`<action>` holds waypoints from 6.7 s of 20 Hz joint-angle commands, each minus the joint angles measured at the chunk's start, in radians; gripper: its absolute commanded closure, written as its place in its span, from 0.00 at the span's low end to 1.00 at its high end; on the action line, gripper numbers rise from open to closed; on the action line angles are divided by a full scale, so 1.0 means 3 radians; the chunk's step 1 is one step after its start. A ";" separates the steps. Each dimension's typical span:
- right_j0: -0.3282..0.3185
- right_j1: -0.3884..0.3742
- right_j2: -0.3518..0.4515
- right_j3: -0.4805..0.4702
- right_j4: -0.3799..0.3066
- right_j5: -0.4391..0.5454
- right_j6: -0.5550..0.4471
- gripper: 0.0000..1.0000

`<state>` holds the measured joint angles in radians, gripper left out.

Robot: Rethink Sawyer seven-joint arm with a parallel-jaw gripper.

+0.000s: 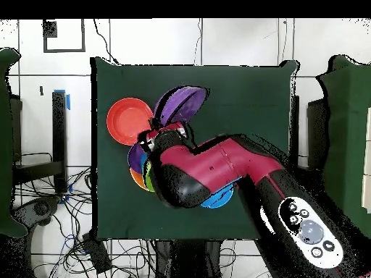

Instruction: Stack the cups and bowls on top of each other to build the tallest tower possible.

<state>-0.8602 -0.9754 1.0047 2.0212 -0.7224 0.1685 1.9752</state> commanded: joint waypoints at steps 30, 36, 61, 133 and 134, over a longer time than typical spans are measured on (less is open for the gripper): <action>0.1600 0.0823 -0.2440 -0.0028 -0.0796 -0.3812 -0.0726 1.00; 0.1768 0.0763 -0.2632 0.0043 -0.0745 -0.4203 -0.0743 1.00; 0.2059 0.1594 -0.3376 -0.0188 -0.0790 -0.5537 -0.0907 1.00; 0.2914 0.2682 -0.4652 -0.0961 -0.0061 -0.6172 0.0026 1.00; 0.2918 0.2679 -0.4648 -0.0967 -0.0057 -0.6150 0.0034 1.00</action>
<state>0.0016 -0.1916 -0.4524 1.8697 -0.7932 -1.8695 1.9742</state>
